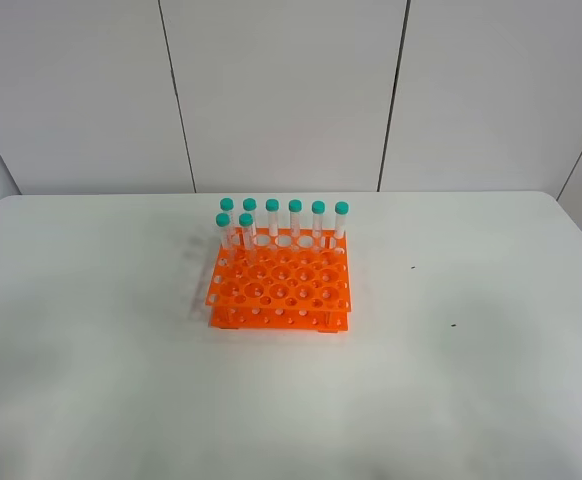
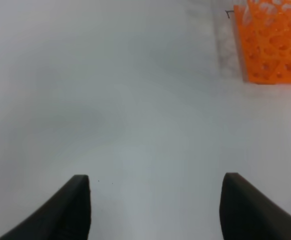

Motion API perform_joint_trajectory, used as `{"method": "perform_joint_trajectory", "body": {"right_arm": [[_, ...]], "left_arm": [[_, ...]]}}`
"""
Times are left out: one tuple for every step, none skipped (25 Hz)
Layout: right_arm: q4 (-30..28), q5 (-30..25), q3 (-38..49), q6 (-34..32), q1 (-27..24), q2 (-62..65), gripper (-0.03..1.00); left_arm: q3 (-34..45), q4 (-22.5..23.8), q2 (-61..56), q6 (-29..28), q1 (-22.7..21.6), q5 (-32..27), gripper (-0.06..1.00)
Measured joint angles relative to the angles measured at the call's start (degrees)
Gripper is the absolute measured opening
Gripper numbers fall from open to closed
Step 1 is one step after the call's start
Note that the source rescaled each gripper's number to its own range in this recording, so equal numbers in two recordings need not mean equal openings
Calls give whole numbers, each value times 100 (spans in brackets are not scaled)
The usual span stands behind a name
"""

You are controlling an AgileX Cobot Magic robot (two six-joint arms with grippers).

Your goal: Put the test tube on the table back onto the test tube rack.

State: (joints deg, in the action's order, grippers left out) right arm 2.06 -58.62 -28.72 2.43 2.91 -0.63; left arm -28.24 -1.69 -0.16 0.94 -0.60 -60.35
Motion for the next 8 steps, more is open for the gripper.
{"method": "perform_joint_trajectory", "body": {"right_arm": [[0,0,0,0,0,0,97],[0,0,0,0,0,0,97],[0,0,0,0,0,0,97],[0,0,0,0,0,0,97],[0,0,0,0,0,0,97],[0,0,0,0,0,0,97],[0,0,0,0,0,0,97],[0,0,0,0,0,0,97]], "left_arm": [[0,0,0,-5,0,0,88],[0,0,0,-12,0,0,88],[0,0,0,-16,0,0,88],[0,0,0,-18,0,0,88],[0,0,0,-18,0,0,88],[0,0,0,-18,0,0,88],[0,0,0,-24,0,0,88],[0,0,0,-23,0,0,88]]}}
